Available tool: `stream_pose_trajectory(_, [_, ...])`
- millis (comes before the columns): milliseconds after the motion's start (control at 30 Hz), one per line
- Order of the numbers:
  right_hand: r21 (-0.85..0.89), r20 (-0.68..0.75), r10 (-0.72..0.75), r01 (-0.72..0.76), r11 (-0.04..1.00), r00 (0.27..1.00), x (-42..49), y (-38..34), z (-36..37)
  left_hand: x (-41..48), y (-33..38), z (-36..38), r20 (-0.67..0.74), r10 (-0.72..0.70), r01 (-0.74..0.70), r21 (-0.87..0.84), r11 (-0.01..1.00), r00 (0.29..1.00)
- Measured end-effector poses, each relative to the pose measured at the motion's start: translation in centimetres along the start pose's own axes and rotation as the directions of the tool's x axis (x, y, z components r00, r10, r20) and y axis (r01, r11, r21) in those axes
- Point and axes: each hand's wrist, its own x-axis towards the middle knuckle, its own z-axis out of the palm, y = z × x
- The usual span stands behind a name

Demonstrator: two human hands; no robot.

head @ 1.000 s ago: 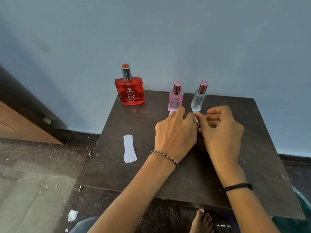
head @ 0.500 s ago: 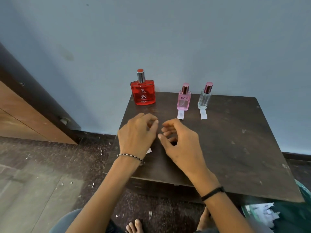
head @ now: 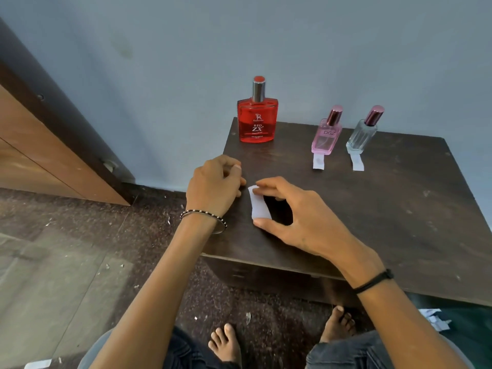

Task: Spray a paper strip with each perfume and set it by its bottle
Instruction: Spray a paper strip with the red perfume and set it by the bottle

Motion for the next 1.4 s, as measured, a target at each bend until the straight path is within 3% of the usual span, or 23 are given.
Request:
stream_pose_trajectory(400, [0.147,-0.152,0.014,0.009,0.989,0.988,0.4,0.8,0.1,0.5,0.3,0.5,0.100,0.040,-0.041,0.013,0.999,0.994])
stream_pose_trajectory(767, [0.261,-0.183,0.027,0.022,0.965,0.983,0.5,1.2,0.2,1.7,-0.4,-0.6,0.405,-0.017,0.064,-0.102,0.993,0.914])
stream_pose_trajectory(1133, [0.075,-0.365,-0.062,0.096,0.993,0.929,1.2,0.0,1.2,2.0,-0.5,-1.2,0.527,0.037,0.005,-0.078,0.997,0.849])
stream_pose_trajectory(1400, [0.046,-0.425,-0.085,0.115,0.992,0.901,1.5,0.3,1.5,2.1,-0.7,-1.0,0.513,0.082,-0.036,-0.100,0.994,0.854])
